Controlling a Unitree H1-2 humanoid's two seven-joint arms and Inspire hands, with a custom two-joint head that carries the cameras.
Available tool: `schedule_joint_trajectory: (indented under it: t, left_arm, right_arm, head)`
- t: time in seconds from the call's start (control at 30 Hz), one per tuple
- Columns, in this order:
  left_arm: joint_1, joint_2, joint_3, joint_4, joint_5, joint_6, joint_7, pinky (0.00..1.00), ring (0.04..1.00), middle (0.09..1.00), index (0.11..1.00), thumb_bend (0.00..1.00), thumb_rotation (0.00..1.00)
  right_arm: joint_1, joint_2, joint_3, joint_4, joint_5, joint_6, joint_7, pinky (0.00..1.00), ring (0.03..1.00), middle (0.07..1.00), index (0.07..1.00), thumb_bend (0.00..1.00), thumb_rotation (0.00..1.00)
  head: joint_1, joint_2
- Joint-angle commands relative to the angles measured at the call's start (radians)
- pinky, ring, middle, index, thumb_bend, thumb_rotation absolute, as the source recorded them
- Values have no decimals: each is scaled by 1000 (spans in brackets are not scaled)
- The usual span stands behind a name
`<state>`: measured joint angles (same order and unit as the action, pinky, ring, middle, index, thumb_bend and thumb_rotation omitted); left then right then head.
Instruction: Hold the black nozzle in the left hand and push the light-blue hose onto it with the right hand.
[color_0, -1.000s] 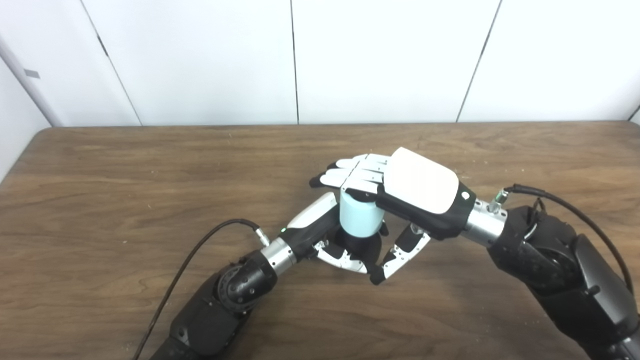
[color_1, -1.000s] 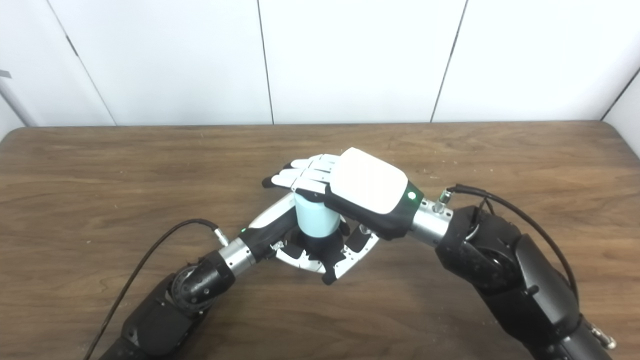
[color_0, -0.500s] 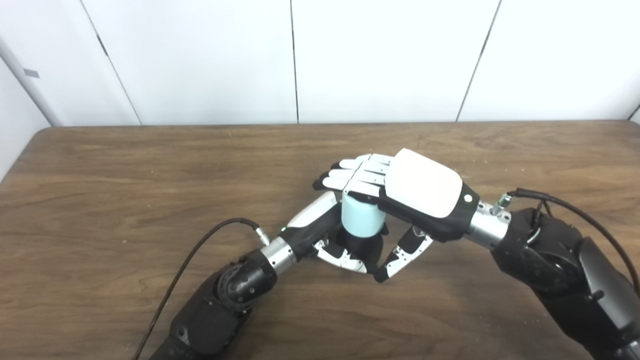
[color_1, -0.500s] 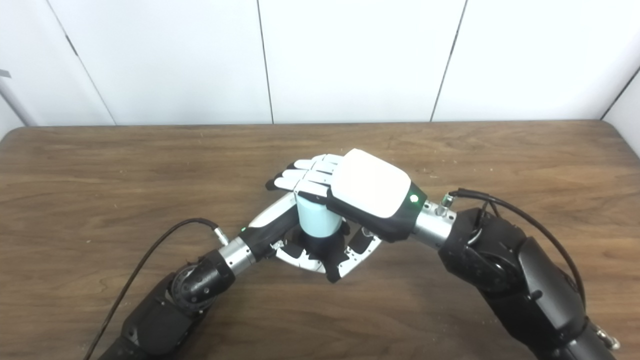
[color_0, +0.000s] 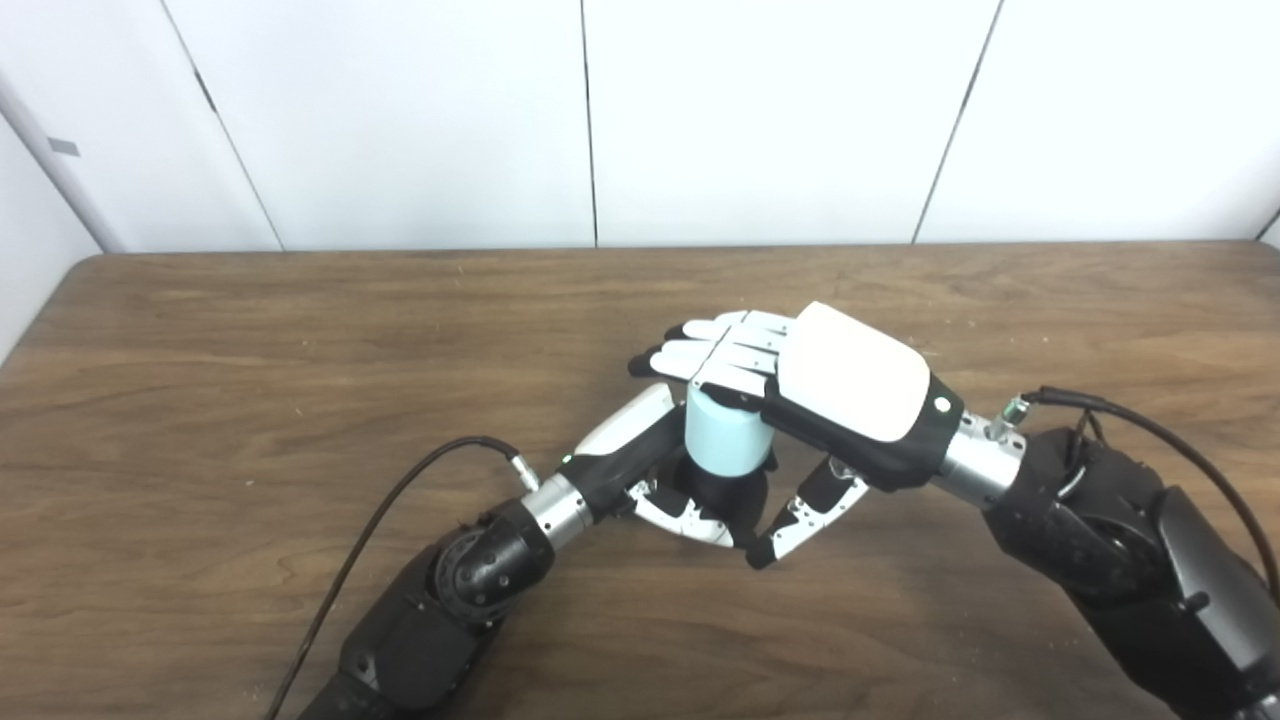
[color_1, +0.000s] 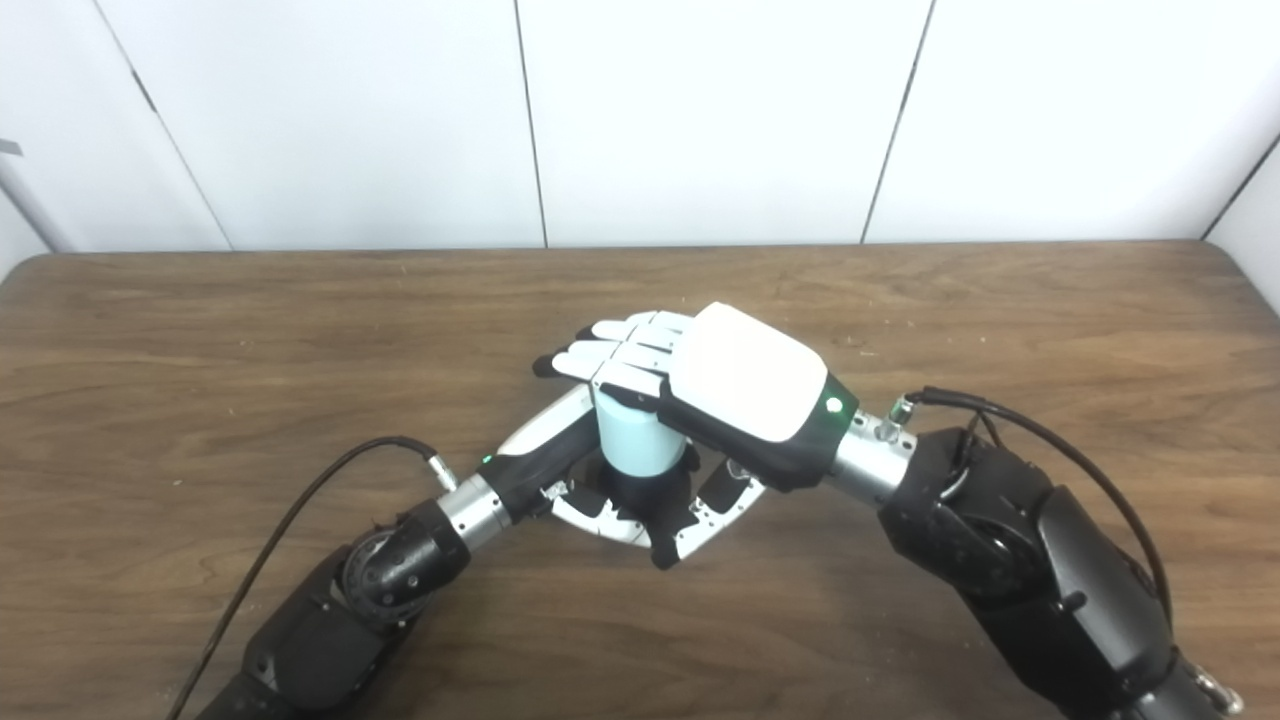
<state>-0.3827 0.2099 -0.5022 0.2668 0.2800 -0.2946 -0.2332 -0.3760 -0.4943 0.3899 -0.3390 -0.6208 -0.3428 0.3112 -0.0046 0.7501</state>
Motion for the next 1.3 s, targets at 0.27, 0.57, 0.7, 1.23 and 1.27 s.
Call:
schedule_joint_trajectory:
  t: [0.27,0.57,0.7,1.23,1.27]
  left_arm:
    - [71,53,-30,51,60,100,-85,635,674,636,488,513,71]
    - [74,52,-29,43,63,113,-85,632,682,649,488,513,72]
    - [74,52,-29,40,62,121,-90,619,674,651,488,513,72]
    - [66,48,-32,49,62,117,-91,593,650,643,488,512,71]
    - [66,48,-32,48,61,118,-92,595,651,643,488,512,71]
  right_arm:
    - [48,-18,58,21,31,24,108,838,890,893,937,774,344]
    - [56,-15,69,22,35,35,112,839,890,895,936,773,344]
    - [55,-17,73,20,31,39,115,839,891,895,936,775,346]
    - [47,-24,89,31,-6,25,116,839,895,902,933,781,342]
    - [47,-25,90,31,-8,24,115,839,895,902,933,781,342]
  head:
    - [-1,3]
    - [0,7]
    - [0,6]
    - [4,7]
    - [4,8]
